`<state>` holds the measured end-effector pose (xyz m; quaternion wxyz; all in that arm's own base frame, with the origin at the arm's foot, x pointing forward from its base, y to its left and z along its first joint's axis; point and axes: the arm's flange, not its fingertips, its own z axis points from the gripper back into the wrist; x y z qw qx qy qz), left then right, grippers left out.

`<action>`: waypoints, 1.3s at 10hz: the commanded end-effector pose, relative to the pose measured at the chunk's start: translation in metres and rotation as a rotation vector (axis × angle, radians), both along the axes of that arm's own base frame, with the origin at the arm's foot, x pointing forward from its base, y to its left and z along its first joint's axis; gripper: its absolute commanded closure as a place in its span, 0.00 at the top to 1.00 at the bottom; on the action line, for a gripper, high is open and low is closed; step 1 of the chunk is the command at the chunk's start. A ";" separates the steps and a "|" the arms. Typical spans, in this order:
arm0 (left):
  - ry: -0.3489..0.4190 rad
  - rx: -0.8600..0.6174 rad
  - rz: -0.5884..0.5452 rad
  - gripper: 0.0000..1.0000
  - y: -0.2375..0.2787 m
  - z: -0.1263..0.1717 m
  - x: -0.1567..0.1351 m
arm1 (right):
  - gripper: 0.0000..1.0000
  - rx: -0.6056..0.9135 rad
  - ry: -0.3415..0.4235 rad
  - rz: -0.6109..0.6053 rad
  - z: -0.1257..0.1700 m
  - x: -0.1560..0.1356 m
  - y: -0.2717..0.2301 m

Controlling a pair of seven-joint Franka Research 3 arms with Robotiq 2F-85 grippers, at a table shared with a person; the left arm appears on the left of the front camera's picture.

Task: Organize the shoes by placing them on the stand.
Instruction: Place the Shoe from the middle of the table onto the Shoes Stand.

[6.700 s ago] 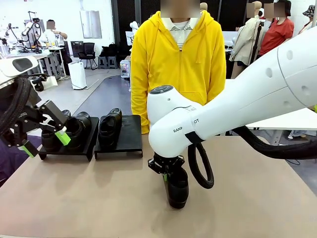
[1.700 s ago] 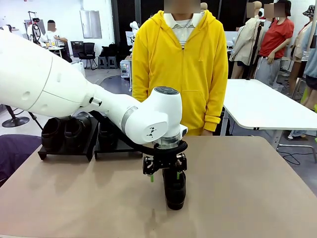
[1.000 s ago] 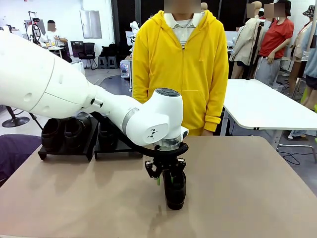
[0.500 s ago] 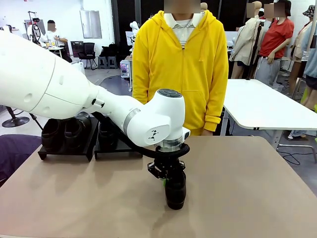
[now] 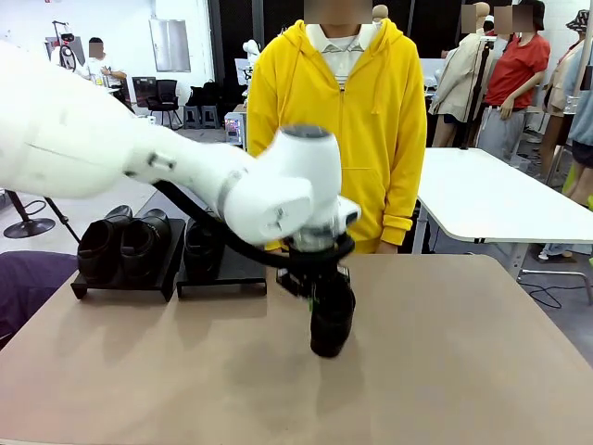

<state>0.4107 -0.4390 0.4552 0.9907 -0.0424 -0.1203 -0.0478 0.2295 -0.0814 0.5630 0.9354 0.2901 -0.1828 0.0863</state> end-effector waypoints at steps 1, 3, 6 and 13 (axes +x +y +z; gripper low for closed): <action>-0.091 -0.048 -0.005 0.00 0.059 0.066 -0.024 | 1.00 -0.012 -0.008 0.020 0.003 -0.001 -0.005; -0.273 -0.100 0.161 0.00 0.125 0.105 -0.048 | 1.00 -0.012 -0.008 0.020 0.003 -0.001 -0.005; -0.364 -0.156 0.374 0.00 0.181 0.101 -0.057 | 1.00 -0.012 -0.008 0.020 0.003 -0.001 -0.005; -0.319 -0.128 0.329 0.00 0.182 0.116 -0.049 | 1.00 -0.012 -0.008 0.020 0.003 -0.001 -0.005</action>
